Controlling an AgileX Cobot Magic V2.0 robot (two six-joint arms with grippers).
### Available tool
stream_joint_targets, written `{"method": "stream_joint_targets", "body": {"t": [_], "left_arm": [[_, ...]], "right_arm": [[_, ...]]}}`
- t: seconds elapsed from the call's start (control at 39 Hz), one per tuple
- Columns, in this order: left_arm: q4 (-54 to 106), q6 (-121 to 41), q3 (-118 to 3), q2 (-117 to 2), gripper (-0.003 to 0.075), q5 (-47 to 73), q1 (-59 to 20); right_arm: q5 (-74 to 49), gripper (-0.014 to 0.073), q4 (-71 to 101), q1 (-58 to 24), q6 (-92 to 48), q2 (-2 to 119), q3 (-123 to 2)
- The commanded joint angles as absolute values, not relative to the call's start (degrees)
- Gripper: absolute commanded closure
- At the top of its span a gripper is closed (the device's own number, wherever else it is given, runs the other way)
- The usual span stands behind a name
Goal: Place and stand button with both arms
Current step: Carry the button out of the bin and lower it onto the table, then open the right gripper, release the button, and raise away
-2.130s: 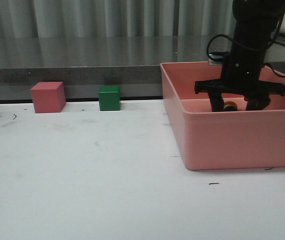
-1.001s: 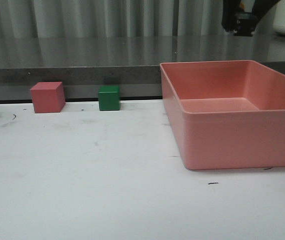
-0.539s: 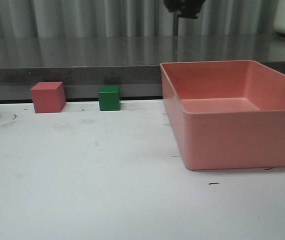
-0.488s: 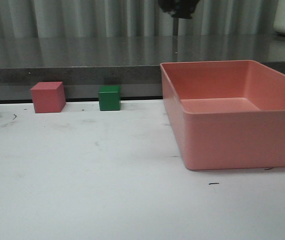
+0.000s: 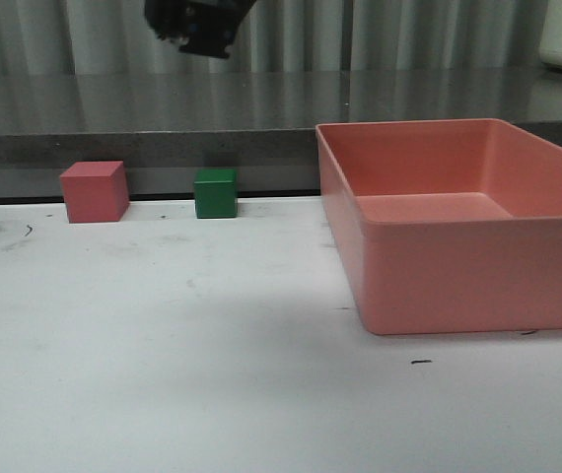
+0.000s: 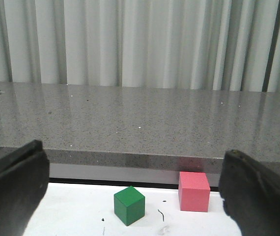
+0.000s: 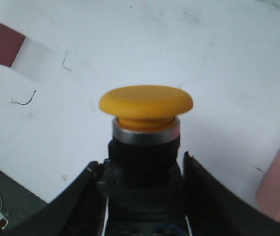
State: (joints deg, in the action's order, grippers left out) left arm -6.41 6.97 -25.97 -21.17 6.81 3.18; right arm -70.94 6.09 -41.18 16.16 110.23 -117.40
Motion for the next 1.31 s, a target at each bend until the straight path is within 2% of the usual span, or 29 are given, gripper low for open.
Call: {"method": "stream_joint_targets", "body": {"t": [0.0, 0.31, 0.64, 1.05, 1.28], "left_arm": [[-6.4, 7.3, -27.9, -22.0, 0.0048, 1.9, 3.2], [-6.4, 7.3, -27.9, -22.0, 0.0048, 1.9, 3.2], [-6.4, 7.3, -27.9, -22.0, 0.0048, 1.9, 3.2], [-6.4, 7.3, -27.9, -22.0, 0.0048, 1.9, 3.2], [-6.4, 7.3, -27.9, -22.0, 0.0048, 1.9, 3.2]], "right_arm": [[-67.8, 0.0351, 7.1, -42.9, 16.6, 109.0, -119.3], [-66.4, 0.0351, 7.0, -44.5, 21.5, 115.3, -119.3], [-59.0, 0.0351, 4.0, -44.5, 32.2, 124.6, -119.3], [-55.3, 0.0345, 2.8, -44.4, 36.4, 131.2, -119.3], [-55.6, 0.0257, 2.5, -44.4, 36.4, 132.4, -119.3]]}}
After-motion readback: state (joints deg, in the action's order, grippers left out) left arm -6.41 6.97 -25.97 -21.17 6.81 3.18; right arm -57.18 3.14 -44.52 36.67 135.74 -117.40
